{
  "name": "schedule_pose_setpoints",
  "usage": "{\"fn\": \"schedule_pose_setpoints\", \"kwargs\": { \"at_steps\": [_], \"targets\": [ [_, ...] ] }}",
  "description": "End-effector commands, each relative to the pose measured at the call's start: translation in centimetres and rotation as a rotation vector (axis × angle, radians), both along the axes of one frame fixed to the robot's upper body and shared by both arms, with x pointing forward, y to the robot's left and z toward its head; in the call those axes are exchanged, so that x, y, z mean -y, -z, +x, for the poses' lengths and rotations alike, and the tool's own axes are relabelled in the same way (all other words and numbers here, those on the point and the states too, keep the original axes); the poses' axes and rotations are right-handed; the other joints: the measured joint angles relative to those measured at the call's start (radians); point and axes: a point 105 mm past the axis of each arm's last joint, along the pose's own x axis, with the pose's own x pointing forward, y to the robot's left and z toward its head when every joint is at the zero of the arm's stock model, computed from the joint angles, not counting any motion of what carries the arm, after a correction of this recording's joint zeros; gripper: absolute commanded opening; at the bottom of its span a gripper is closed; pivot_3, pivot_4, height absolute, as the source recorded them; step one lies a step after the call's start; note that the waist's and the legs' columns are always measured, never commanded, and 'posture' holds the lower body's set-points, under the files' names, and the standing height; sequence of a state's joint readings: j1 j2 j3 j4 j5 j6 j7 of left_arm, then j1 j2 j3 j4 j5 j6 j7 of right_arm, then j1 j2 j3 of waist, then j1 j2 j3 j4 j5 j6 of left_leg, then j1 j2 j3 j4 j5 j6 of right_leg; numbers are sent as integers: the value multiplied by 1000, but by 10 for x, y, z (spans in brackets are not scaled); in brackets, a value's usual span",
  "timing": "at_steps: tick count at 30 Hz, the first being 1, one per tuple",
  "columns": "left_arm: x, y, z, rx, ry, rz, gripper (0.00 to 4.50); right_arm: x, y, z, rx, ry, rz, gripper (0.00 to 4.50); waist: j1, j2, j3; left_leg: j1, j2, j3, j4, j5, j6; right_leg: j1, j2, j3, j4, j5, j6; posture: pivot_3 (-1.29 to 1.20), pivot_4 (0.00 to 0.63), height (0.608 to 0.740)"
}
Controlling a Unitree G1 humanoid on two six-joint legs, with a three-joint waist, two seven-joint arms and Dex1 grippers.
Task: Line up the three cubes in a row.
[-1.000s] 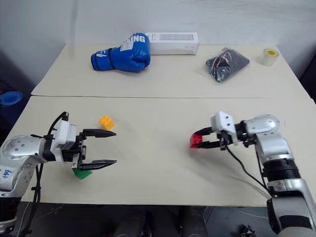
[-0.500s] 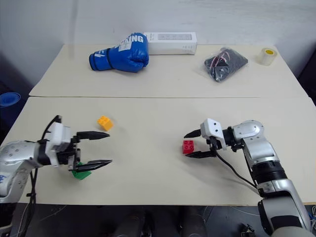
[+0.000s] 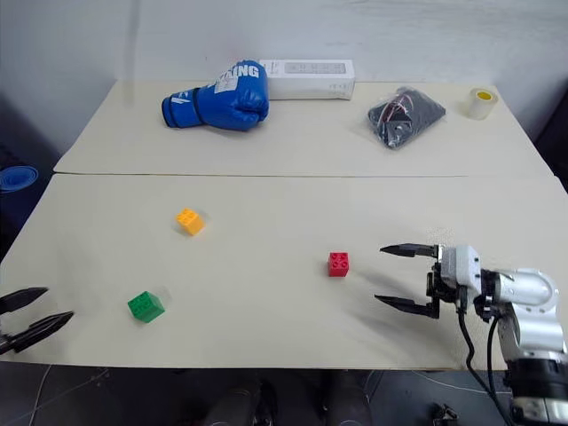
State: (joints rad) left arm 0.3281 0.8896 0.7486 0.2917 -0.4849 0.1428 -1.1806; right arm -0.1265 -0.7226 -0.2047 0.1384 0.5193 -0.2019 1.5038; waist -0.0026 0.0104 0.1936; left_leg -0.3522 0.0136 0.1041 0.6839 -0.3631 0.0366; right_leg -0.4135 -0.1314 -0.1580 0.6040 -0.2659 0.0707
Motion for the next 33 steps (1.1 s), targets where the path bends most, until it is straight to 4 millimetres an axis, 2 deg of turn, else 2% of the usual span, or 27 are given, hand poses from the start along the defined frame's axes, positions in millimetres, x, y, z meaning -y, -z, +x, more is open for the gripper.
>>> {"fn": "schedule_pose_setpoints", "kwargs": {
  "at_steps": [1,2,5,7,9,11,13,15,16,23,26,28,30,33],
  "targets": [
    [10,-10,-5,29,60,23,4500,-6,-11,-11,24,-22,81,4454,2,0,0,0,0,0,0,0,0,0,-1,0,0,0,0,0,150,740],
    [14,-10,-5,29,74,16,4500,-7,-11,-12,25,-23,87,4454,3,0,0,0,0,0,0,-2,-2,0,-1,0,-1,0,0,0,150,740],
    [50,-17,-1,19,166,-67,4500,-23,-17,-19,64,-78,114,4454,2,-1,0,0,0,-1,0,-3,-5,0,-1,0,-1,0,0,0,150,740],
    [78,-19,8,55,223,-85,4500,-40,-24,-22,90,-121,152,4454,2,-1,0,0,0,-1,0,-4,-6,0,-1,1,-1,0,0,0,150,740],
    [97,-19,14,83,253,-114,4500,-56,-29,-27,102,-167,192,4454,2,0,0,0,0,-1,0,-4,-6,0,-1,1,0,0,0,0,150,740],
    [111,-12,21,93,264,-121,4500,-68,-32,-30,94,-203,221,4454,2,0,0,1,0,-1,0,-3,-6,0,-1,1,0,0,-1,0,150,740],
    [116,6,31,87,250,-56,4500,-79,-33,-31,92,-223,231,4454,1,0,0,1,0,0,0,-1,-2,0,0,1,1,0,-1,0,150,740],
    [118,15,34,80,249,-37,4500,-82,-33,-31,92,-223,231,4454,1,0,-1,1,0,0,0,-1,-1,0,1,1,1,0,-1,0,150,740],
    [119,18,34,75,256,-37,4500,-82,-34,-30,92,-219,229,4454,1,-1,-1,1,0,1,0,-1,-1,0,1,1,1,0,-1,0,150,740],
    [123,21,36,57,290,-34,2356,-73,-32,-26,95,-187,193,4500,5,-1,-1,0,0,0,0,-1,0,0,0,0,0,0,-1,0,150,740],
    [137,12,44,75,355,-48,1497,-54,-34,-22,97,-98,170,4500,11,-1,-1,0,0,0,0,-1,0,0,0,0,0,0,-1,0,150,740],
    [151,2,49,88,423,-43,1481,-41,-37,-20,108,-35,158,4500,18,-1,-1,0,0,0,0,-1,0,0,0,0,0,0,-1,0,150,740],
    [173,-5,56,87,546,-4,1481,-26,-37,-21,114,21,128,4500,28,-1,-1,0,0,0,0,0,0,0,0,0,0,0,-1,0,150,740],
    [225,-17,71,80,786,12,1481,-10,-32,-23,122,102,101,4500,42,-1,-1,1,-1,0,0,0,1,1,0,0,1,0,-1,0,150,740]
  ]
}}
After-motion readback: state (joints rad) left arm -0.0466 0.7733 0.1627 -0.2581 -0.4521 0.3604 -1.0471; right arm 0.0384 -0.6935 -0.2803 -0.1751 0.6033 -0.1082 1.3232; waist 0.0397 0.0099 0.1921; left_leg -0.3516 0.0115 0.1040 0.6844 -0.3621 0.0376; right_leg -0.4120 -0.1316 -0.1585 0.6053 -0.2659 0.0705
